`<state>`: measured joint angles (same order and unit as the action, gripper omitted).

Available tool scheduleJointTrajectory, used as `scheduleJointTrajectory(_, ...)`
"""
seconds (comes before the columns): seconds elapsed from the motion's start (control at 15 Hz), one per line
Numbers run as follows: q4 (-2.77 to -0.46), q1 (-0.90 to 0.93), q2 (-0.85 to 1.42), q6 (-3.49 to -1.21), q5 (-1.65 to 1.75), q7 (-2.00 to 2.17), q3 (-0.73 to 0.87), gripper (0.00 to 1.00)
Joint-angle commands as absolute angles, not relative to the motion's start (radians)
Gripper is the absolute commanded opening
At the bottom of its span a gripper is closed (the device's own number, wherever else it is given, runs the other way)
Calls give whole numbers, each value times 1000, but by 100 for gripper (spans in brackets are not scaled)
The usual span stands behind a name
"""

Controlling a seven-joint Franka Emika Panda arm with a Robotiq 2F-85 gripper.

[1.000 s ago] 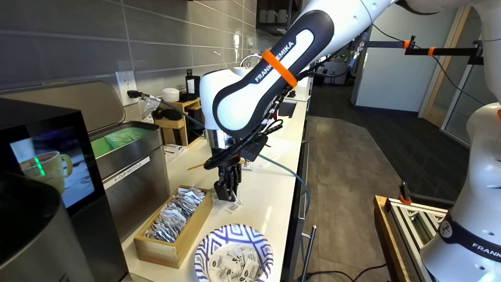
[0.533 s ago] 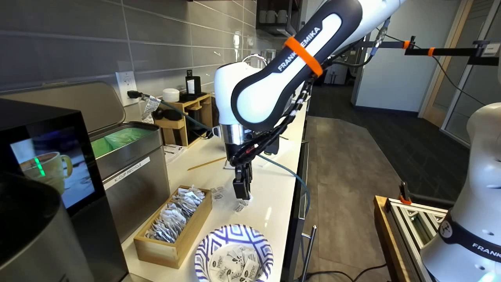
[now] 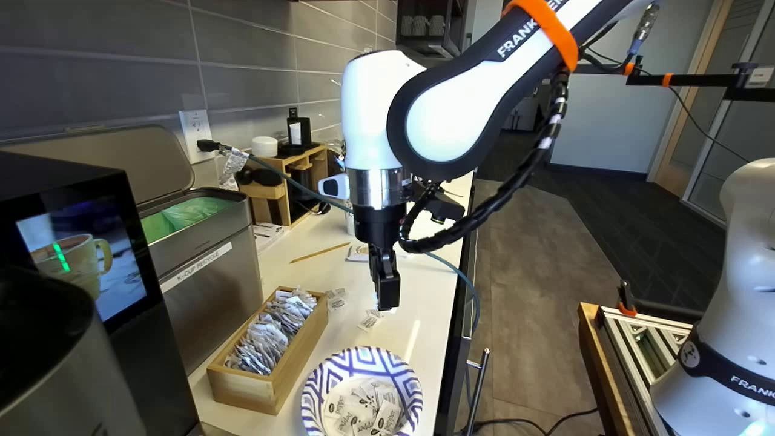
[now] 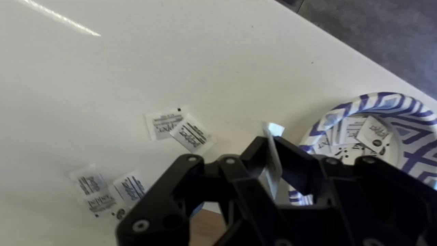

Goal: Put the objects on the plate

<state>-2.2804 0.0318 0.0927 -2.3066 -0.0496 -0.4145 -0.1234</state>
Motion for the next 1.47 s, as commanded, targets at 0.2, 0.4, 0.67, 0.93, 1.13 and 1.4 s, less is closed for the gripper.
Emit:
scheduleJointTrajectory(0.2,-2265,102,42,-2204,-86,-653,-175,3)
scheduleJointTrajectory(0.4,-2223,130,64,-2149,-61,-711,-190,3)
scheduleJointTrajectory(0.67,-2153,151,105,-2122,-48,-773,-200,3)
scheduleJointTrajectory(0.93,-2107,152,131,-2072,-58,-800,-203,42)
scheduleJointTrajectory(1.13,-2102,141,132,-2061,-64,-801,-196,63)
scheduleJointTrajectory(1.4,-2121,95,141,-2129,-78,-684,-139,92)
